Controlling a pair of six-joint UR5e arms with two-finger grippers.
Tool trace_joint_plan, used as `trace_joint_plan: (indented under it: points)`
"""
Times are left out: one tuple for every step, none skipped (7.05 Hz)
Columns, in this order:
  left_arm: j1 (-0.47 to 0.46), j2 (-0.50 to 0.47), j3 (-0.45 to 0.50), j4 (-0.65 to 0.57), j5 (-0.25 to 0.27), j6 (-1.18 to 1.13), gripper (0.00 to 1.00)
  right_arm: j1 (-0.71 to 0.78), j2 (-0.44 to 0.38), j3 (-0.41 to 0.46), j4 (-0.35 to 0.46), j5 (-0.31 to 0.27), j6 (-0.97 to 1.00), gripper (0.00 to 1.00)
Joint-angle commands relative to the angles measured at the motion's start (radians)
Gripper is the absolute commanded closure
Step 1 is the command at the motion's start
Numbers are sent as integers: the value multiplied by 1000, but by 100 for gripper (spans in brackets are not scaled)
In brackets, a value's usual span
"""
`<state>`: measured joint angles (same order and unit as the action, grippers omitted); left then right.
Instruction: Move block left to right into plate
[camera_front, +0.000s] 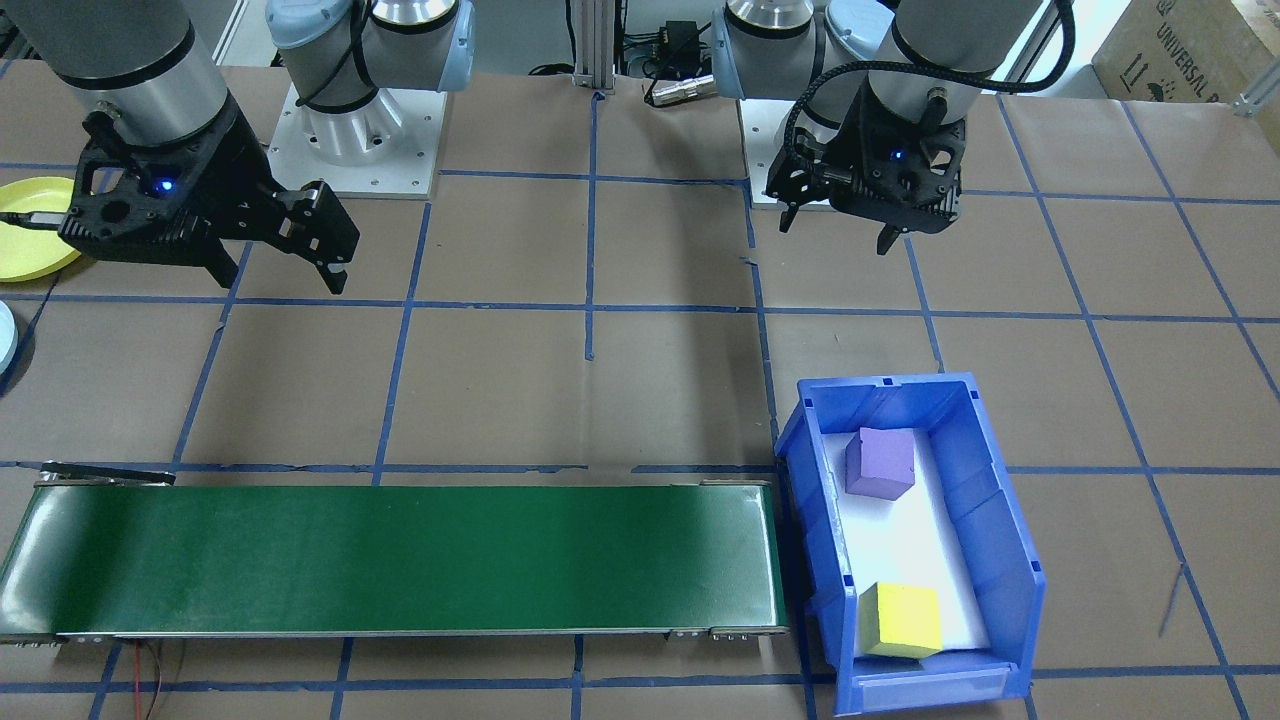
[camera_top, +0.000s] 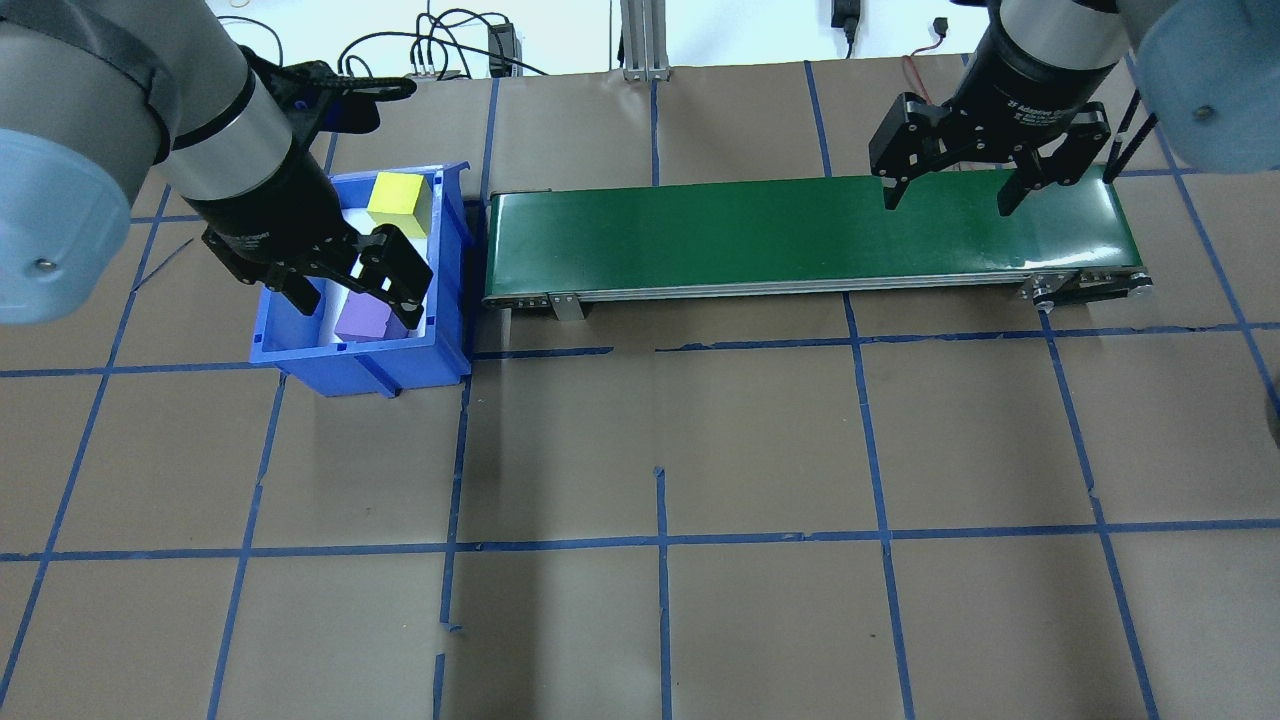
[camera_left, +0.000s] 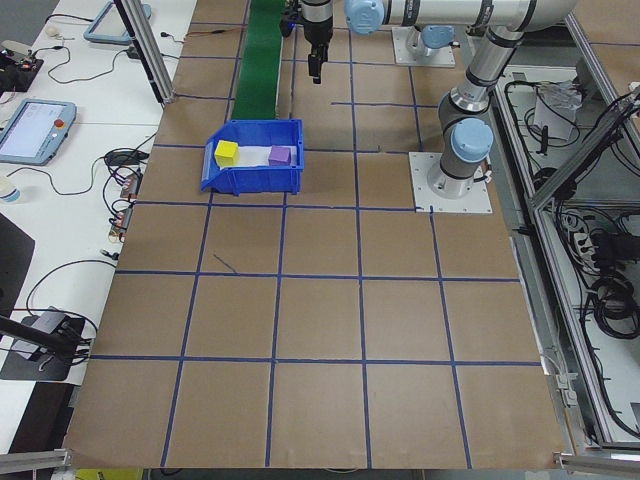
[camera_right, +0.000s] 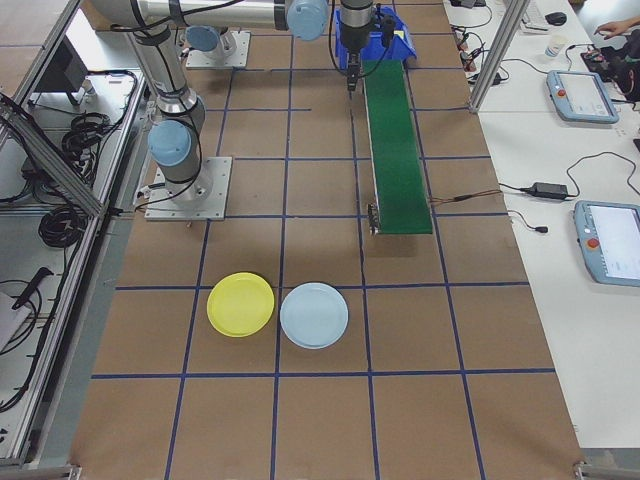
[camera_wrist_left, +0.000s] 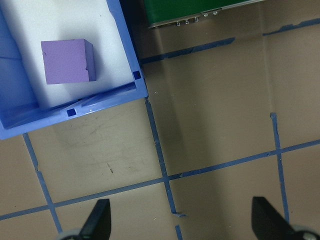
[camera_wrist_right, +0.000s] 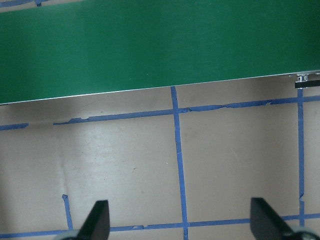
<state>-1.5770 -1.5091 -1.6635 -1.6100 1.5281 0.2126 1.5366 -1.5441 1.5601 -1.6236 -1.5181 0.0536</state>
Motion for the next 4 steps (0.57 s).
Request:
trace_joint_plan:
  points:
    - [11, 0, 4, 33, -3, -4, 0, -1, 1, 1, 2, 7, 0, 0]
    - [37, 0, 4, 97, -6, 13, 0, -3, -7, 0, 10, 6, 0, 0]
    - [72, 0, 2, 94, -2, 42, 0, -3, -17, -12, 65, 9, 0, 0]
    - [133, 1, 4, 99, -9, 138, 0, -3, -36, 1, 88, 7, 0, 0]
